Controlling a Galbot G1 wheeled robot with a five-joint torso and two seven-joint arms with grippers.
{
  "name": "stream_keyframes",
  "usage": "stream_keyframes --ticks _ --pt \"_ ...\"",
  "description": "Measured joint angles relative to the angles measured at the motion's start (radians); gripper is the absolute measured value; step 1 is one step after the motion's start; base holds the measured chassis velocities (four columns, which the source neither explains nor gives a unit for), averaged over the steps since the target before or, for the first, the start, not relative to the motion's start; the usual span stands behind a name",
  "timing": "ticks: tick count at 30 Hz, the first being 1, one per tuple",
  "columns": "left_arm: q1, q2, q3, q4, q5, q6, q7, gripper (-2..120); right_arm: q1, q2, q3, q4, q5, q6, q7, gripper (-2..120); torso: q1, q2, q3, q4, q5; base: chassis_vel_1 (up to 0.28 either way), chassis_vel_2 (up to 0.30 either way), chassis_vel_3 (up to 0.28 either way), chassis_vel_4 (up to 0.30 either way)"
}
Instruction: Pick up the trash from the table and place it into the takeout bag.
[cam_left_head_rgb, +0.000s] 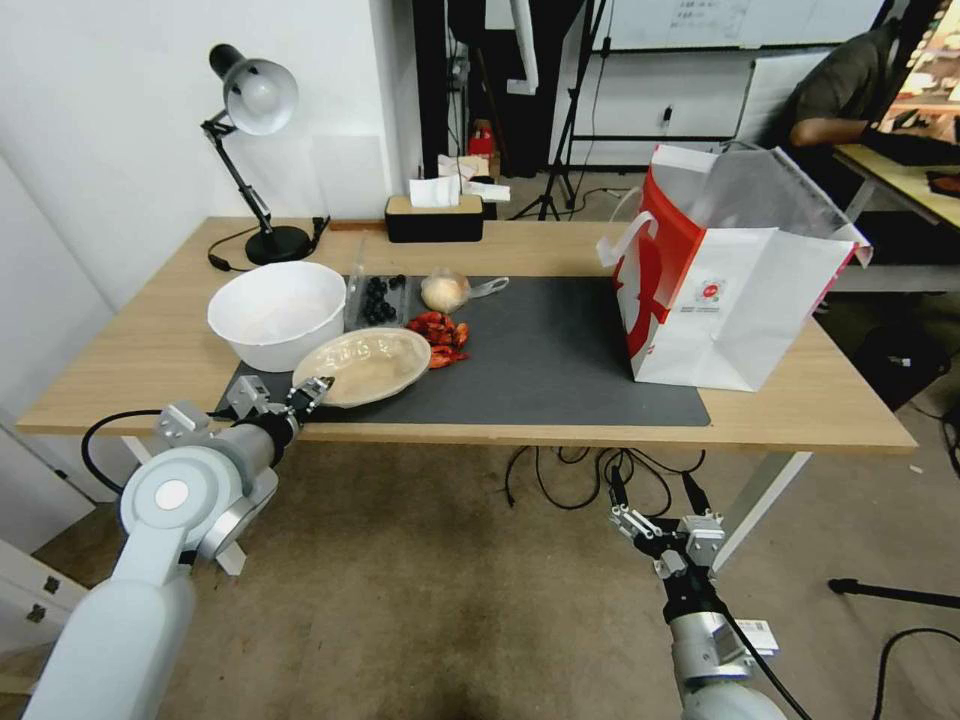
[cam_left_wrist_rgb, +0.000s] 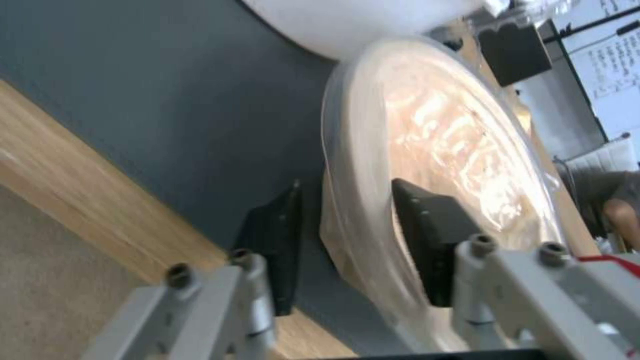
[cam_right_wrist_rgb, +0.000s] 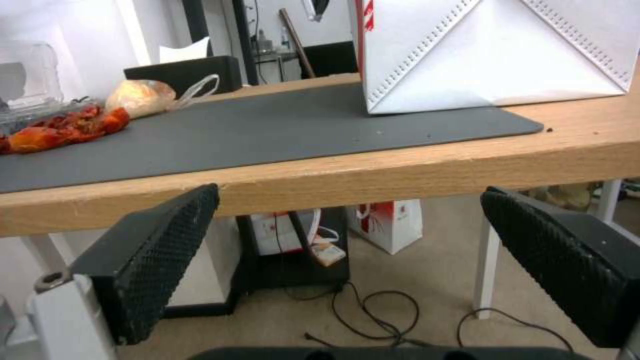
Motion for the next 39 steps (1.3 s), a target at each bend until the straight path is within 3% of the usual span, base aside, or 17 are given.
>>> stream_keyframes --ticks 6,11,15,16,19,20,23,24,26,27,28,30,32,33,36,37,39 --pt "0.026 -0.003 0.001 -0.038 0.048 -0.021 0.032 9 0.000 0.000 0.000 0.000 0.000 0.000 0.000 100 0.000 0.000 0.000 0.0001 0.0000 0.000 0.000 0.000 0.000" --pt "0.038 0.001 0.000 -0.068 0.083 -0.033 0.060 2 0.000 0.000 0.000 0.000 0.000 0.000 0.000 100 0.000 0.000 0.000 0.0002 -0.0002 0.000 0.000 0.000 0.000" --pt "0.041 0.051 0.008 -0.151 0.168 -0.054 0.253 2 0.000 0.000 0.000 0.000 0.000 0.000 0.000 100 0.000 0.000 0.000 0.0003 0.0000 0.000 0.000 0.000 0.000" --pt "0.041 0.051 0.008 -0.151 0.168 -0.054 0.253 2 0.000 0.000 0.000 0.000 0.000 0.000 0.000 100 0.000 0.000 0.000 0.0003 0.0000 0.000 0.000 0.000 0.000" --pt "-0.026 0.126 0.066 -0.159 0.260 -0.077 0.407 2 0.000 0.000 0.000 0.000 0.000 0.000 0.000 100 0.000 0.000 0.000 0.0003 0.0000 0.000 0.000 0.000 0.000" --pt "-0.026 0.126 0.066 -0.159 0.260 -0.077 0.407 2 0.000 0.000 0.000 0.000 0.000 0.000 0.000 100 0.000 0.000 0.000 0.0003 0.0000 0.000 0.000 0.000 0.000" --pt "-0.176 0.208 0.203 -0.088 0.323 -0.171 0.550 2 0.000 0.000 0.000 0.000 0.000 0.000 0.000 100 0.000 0.000 0.000 0.0001 -0.0002 0.000 0.000 0.000 0.000" --pt "-0.176 0.208 0.203 -0.088 0.323 -0.171 0.550 2 0.000 0.000 0.000 0.000 0.000 0.000 0.000 100 0.000 0.000 0.000 0.0001 -0.0002 0.000 0.000 0.000 0.000" --pt "-0.333 0.254 0.335 0.000 0.356 -0.274 0.636 2 0.000 0.000 0.000 0.000 0.000 0.000 0.000 100 0.000 0.000 0.000 -0.0002 0.0000 0.000 0.000 0.000 0.000" --pt "-0.426 0.267 0.412 0.051 0.363 -0.310 0.662 2 0.000 0.000 0.000 0.000 0.000 0.000 0.000 100 0.000 0.000 0.000 0.0001 0.0000 0.000 0.000 0.000 0.000" --pt "-0.426 0.267 0.412 0.051 0.363 -0.310 0.662 2 0.000 0.000 0.000 0.000 0.000 0.000 0.000 100 0.000 0.000 0.000 0.0001 0.0000 0.000 0.000 0.000 0.000" --pt "-0.586 0.266 0.561 0.127 0.365 -0.347 0.685 2 0.000 0.000 0.000 0.000 0.000 0.000 0.000 100 0.000 0.000 0.000 0.0002 -0.0001 0.000 0.000 0.000 0.000" --pt "-0.769 0.218 0.716 0.224 0.361 -0.374 0.689 2 0.000 0.000 0.000 0.000 0.000 0.000 0.000 100 0.000 0.000 0.000 -0.0001 0.0003 0.000 0.000 0.000 0.000" --pt "-0.769 0.218 0.716 0.224 0.361 -0.374 0.689 2 0.000 0.000 0.000 0.000 0.000 0.000 0.000 100 0.000 0.000 0.000 -0.0001 0.0003 0.000 0.000 0.000 0.000" --pt "-0.975 0.083 0.859 0.389 0.360 -0.381 0.688 2 0.000 0.000 0.000 0.000 0.000 0.000 0.000 100 0.000 0.000 0.000 -0.0006 0.0002 0.000 0.000 0.000 0.000" --pt "-0.975 0.083 0.859 0.389 0.360 -0.381 0.688 2 0.000 0.000 0.000 0.000 0.000 0.000 0.000 100 0.000 0.000 0.000 -0.0006 0.0002 0.000 0.000 0.000 0.000" --pt "-1.082 -0.036 0.912 0.513 0.370 -0.382 0.688 2 0.000 0.000 0.000 0.000 0.000 0.000 0.000 100 0.000 0.000 0.000 0.0002 0.0006 0.000 0.000 0.000 0.000"
